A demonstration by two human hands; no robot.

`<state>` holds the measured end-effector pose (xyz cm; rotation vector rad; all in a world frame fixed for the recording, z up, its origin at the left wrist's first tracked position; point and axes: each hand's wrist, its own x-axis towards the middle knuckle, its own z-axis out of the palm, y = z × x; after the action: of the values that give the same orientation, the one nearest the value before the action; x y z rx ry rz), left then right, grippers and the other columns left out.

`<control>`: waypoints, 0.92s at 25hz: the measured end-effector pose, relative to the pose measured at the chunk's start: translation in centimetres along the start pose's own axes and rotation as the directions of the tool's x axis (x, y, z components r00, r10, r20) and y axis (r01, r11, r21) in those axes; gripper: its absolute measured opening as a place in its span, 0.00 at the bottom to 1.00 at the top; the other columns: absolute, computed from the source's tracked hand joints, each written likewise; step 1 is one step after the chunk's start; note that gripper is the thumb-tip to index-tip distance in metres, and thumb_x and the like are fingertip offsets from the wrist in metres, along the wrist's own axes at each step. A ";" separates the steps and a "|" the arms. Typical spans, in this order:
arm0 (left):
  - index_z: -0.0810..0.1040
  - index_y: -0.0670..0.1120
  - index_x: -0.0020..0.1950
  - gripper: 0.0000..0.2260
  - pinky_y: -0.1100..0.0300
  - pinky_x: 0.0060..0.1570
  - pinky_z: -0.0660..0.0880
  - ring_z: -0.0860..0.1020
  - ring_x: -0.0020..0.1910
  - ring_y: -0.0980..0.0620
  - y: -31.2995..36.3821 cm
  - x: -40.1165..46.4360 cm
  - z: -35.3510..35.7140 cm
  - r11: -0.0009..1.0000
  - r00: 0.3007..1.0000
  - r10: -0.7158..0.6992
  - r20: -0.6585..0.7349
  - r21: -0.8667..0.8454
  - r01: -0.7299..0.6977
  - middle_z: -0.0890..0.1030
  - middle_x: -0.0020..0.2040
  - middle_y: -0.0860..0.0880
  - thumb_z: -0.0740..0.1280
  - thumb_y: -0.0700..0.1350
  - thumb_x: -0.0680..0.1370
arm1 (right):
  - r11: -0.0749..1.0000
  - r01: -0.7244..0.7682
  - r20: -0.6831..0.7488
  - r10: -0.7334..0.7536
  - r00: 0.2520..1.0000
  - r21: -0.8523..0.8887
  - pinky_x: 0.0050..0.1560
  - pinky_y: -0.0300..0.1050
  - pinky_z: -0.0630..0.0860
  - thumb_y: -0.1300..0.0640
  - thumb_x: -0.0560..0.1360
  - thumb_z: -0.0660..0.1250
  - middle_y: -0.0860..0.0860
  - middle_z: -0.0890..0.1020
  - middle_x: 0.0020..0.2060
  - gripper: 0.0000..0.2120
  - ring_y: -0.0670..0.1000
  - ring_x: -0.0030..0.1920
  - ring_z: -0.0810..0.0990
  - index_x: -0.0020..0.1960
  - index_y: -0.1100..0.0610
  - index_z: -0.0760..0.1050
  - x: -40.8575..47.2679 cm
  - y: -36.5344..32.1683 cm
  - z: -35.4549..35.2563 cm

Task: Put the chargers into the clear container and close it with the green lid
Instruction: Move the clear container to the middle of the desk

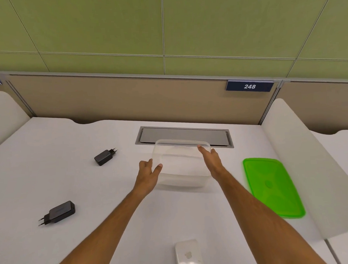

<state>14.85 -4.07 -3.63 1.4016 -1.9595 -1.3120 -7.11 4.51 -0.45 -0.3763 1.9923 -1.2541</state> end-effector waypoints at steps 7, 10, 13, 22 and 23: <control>0.56 0.46 0.76 0.26 0.61 0.65 0.59 0.62 0.72 0.51 -3.4 -2.5 0.2 0.992 0.991 0.114 -0.068 0.065 -0.110 0.58 0.76 0.49 0.55 0.55 0.81 | 0.989 0.093 -0.108 -0.105 0.989 -0.113 0.73 0.60 0.59 0.37 0.74 0.62 0.56 0.56 0.77 0.43 0.60 0.76 0.56 0.78 0.58 0.48 -1.3 0.6 -0.4; 0.51 0.47 0.77 0.28 0.57 0.73 0.49 0.52 0.76 0.52 -7.4 -4.3 -1.0 0.966 0.996 0.091 -0.016 0.246 -0.084 0.53 0.78 0.50 0.53 0.56 0.81 | 0.966 0.178 -0.165 -0.210 0.964 -0.187 0.73 0.59 0.58 0.39 0.74 0.63 0.55 0.57 0.77 0.42 0.58 0.76 0.55 0.78 0.58 0.50 -3.1 1.5 -0.8; 0.51 0.43 0.77 0.27 0.53 0.75 0.43 0.48 0.77 0.52 -11.1 -6.1 -2.3 0.887 0.996 0.087 0.000 0.456 -0.077 0.52 0.79 0.48 0.52 0.54 0.82 | 0.946 0.201 -0.156 -0.245 0.957 -0.254 0.73 0.59 0.58 0.40 0.75 0.63 0.55 0.57 0.77 0.40 0.58 0.76 0.55 0.78 0.58 0.50 -5.0 3.6 -1.4; 0.50 0.42 0.77 0.29 0.47 0.74 0.39 0.45 0.77 0.51 -15.8 -9.6 -2.8 0.690 0.995 0.101 -0.006 0.721 -0.066 0.49 0.79 0.47 0.49 0.57 0.81 | 0.677 0.279 0.033 -0.352 0.935 -0.681 0.61 0.57 0.71 0.39 0.73 0.64 0.58 0.65 0.70 0.39 0.60 0.67 0.67 0.75 0.57 0.55 -10.9 9.3 0.6; 0.50 0.42 0.77 0.29 0.47 0.74 0.39 0.45 0.77 0.51 -16.0 -9.7 -2.5 0.671 0.994 0.108 0.001 0.738 -0.073 0.49 0.79 0.47 0.49 0.58 0.81 | 0.619 0.293 0.064 -0.365 0.929 -0.728 0.60 0.56 0.72 0.39 0.73 0.64 0.58 0.64 0.70 0.39 0.60 0.67 0.67 0.75 0.58 0.55 -11.5 9.8 0.9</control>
<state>28.99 2.48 -14.21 1.5929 -2.6384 -0.3911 2.74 15.39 -4.20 -1.1449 2.5318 -0.5917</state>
